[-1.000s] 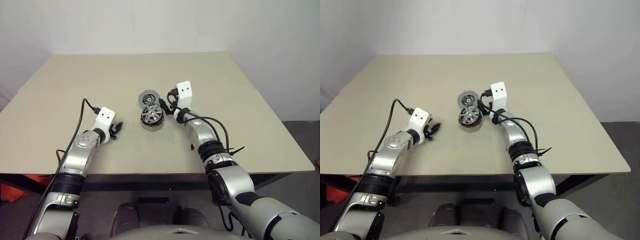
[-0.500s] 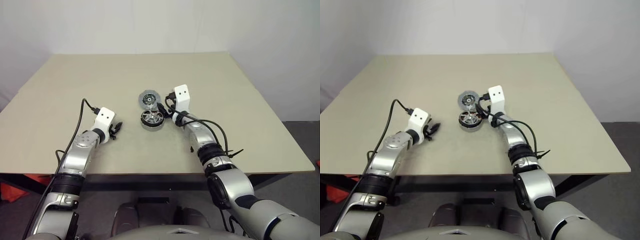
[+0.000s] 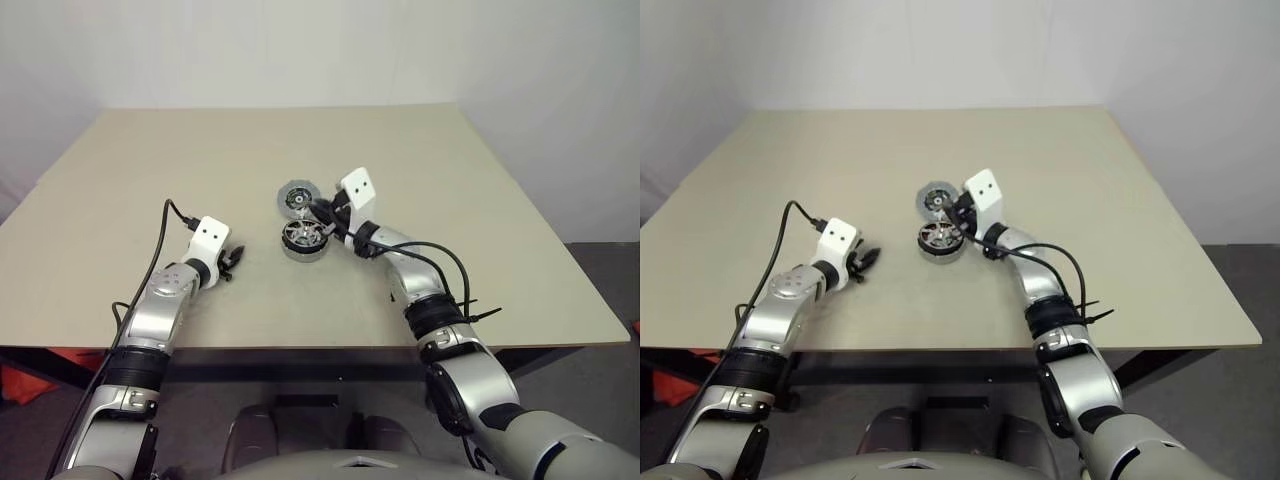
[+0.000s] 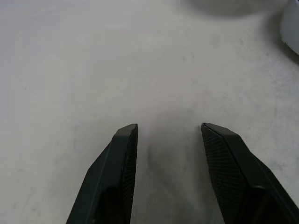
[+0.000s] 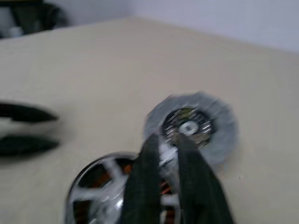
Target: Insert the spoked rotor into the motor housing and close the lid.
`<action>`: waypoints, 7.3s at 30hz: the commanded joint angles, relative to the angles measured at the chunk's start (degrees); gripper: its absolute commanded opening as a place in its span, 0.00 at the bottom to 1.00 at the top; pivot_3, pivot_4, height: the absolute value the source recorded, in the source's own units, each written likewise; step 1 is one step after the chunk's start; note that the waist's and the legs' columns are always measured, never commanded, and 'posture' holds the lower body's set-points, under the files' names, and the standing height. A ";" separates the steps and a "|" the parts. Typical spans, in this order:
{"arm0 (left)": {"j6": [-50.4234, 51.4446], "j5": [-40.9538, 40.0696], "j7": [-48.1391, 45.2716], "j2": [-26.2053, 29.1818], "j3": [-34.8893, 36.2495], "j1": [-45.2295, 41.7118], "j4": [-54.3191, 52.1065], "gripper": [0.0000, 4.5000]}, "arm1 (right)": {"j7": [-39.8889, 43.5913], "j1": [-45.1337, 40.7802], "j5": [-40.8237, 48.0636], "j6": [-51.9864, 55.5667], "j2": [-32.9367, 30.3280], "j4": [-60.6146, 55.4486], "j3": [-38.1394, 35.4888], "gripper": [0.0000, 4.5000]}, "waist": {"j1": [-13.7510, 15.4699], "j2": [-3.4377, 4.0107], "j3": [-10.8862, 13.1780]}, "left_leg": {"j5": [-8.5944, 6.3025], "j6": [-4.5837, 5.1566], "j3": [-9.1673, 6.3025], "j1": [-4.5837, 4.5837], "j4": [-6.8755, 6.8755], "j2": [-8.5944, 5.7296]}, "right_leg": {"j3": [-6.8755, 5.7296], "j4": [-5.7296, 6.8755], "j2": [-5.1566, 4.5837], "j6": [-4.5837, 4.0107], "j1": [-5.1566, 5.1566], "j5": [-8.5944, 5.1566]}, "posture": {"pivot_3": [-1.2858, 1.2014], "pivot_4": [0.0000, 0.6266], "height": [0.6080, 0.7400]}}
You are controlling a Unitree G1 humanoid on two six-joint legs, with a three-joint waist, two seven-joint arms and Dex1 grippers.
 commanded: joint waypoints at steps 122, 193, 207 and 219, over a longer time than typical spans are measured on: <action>-1.76 -0.13 1.33 0.22 0.87 0.12 -0.99 0.51 | 0.75 -5.76 1.49 5.92 4.15 0.06 -0.43 0.00 | -0.03 0.00 -0.01 | -0.03 0.04 -0.01 0.08 -0.02 0.01 | 0.07 -0.04 0.00 -0.01 0.07 -0.02 | 0.52 0.00 1.00; -2.02 0.04 2.60 -0.30 0.70 0.70 -1.45 0.51 | 5.10 -8.65 -5.42 -4.56 -1.66 9.07 1.64 0.00 | -0.04 -0.01 0.01 | -0.04 0.06 0.01 0.02 -0.02 0.01 | 0.08 -0.03 0.00 -0.02 0.01 -0.02 | 0.52 0.00 1.00; -3.09 0.18 2.47 -0.41 0.51 -0.50 0.34 0.51 | 14.49 -20.62 -9.26 -20.50 -12.46 20.97 3.93 0.00 | 0.03 -0.01 0.01 | -0.04 0.06 0.03 -0.01 0.02 -0.01 | 0.07 -0.03 -0.01 -0.03 0.01 -0.02 | 0.52 0.00 1.00; -4.00 0.30 2.89 -0.92 0.62 -0.95 1.31 0.51 | 30.44 -31.44 -19.42 -34.16 -13.74 28.75 14.42 0.52 | -0.11 -0.01 0.01 | -0.10 0.22 0.00 -0.43 0.27 0.03 | 0.00 0.06 0.00 -0.08 -0.33 -0.01 | 0.52 0.00 1.00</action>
